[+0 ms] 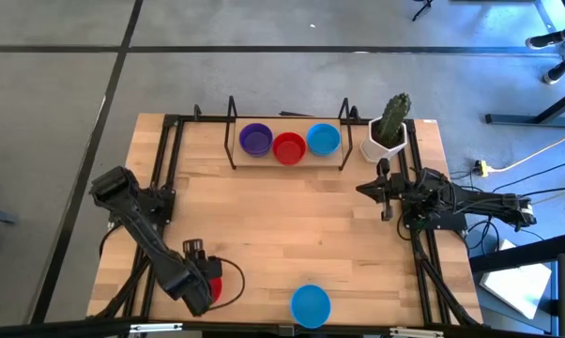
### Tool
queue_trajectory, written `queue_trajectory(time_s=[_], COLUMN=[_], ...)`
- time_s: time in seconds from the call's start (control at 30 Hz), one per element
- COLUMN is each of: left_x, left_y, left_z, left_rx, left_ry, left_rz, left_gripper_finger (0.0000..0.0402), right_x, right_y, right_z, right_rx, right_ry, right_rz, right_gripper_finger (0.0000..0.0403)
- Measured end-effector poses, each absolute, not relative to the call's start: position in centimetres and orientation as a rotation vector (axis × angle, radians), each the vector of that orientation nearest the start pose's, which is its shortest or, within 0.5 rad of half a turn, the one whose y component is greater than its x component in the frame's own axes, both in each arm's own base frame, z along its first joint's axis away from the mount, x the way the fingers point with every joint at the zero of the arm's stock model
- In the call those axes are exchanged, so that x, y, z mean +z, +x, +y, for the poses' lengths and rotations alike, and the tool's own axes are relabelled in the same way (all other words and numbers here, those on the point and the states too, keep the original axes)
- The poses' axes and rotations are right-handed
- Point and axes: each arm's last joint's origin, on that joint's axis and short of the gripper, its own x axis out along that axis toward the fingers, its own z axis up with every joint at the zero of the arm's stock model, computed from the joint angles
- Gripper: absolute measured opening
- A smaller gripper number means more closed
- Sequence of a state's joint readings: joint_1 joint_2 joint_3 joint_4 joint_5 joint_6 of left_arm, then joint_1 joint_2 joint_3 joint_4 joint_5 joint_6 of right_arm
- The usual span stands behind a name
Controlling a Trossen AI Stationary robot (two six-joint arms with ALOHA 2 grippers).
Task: Pick & Place Mini bowls
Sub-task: Stack the red bowl on top of the red bowl on the shelf
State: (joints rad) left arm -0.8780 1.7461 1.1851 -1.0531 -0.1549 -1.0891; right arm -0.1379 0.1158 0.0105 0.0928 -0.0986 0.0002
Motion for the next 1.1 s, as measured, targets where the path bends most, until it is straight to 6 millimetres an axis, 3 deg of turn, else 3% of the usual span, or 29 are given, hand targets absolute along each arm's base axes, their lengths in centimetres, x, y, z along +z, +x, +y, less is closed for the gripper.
queue_trajectory(time_s=[0.23, 0.8, 0.97, 1.1], left_x=[17.8, 17.7, 17.7, 17.7], left_y=[20.2, 21.5, 21.5, 21.6], left_z=[-22.7, -22.2, -22.2, -22.1], left_rx=[0.244, 0.173, 0.157, 0.144], left_ry=[-0.004, 0.019, 0.038, 0.05], left_rz=[1.485, 1.468, 1.468, 1.468], left_gripper_finger=[0.0223, 0.0195, 0.017, 0.0125], right_x=[16.7, 16.7, 16.7, 16.7], right_y=[10.4, 10.4, 10.4, 10.4], right_z=[-1.2, -1.1, -1.2, -1.2], right_rx=[-0.039, -0.039, -0.039, -0.039], right_ry=[0.001, 0.001, 0.001, 0.001], right_rz=[0.008, 0.013, 0.013, 0.013], right_gripper_finger=[0.002, 0.002, 0.002, 0.002])
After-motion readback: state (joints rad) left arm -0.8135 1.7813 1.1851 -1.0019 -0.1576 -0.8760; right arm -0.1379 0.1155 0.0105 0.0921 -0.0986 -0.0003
